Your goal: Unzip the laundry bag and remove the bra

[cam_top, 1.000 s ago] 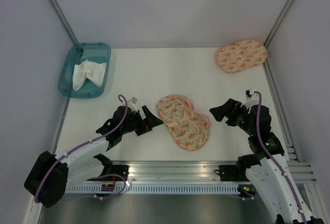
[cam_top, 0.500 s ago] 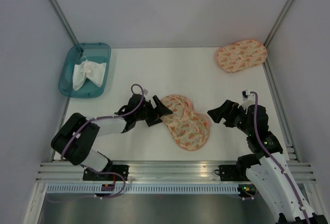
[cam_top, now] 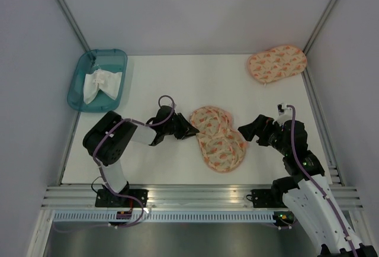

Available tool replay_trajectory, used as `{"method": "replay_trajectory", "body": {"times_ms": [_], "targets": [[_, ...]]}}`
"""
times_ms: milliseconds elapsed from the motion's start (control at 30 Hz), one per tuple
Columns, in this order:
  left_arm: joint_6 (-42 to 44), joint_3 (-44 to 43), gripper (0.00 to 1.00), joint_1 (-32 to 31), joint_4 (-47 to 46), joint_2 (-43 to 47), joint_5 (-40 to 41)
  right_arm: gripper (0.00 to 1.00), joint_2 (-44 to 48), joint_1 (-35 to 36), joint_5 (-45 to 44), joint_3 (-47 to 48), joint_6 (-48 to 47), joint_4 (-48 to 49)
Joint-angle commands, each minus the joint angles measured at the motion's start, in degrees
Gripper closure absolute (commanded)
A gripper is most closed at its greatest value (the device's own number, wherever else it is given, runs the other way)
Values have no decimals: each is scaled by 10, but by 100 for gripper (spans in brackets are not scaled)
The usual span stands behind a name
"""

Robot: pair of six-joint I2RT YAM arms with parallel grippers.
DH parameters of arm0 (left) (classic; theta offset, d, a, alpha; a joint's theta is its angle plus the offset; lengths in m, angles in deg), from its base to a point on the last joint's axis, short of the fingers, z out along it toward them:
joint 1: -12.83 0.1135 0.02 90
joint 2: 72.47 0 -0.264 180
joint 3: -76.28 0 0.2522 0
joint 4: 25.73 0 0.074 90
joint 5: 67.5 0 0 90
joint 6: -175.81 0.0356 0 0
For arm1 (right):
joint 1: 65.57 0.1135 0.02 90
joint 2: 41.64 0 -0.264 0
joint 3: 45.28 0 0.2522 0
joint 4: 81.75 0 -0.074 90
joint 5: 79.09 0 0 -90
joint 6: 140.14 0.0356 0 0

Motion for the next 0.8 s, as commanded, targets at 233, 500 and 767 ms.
{"method": "replay_trajectory", "body": {"times_ms": [233, 500, 767], "targets": [[1, -22, 98, 3, -190, -40, -46, 2, 1, 6, -6, -17, -4, 25], [157, -131, 98, 56, -70, 114, -51, 2, 1, 6, -9, -25, -10, 28], [458, -319, 98, 77, 275, 265, -1, 2, 9, 6, -27, -28, -4, 27]]}}
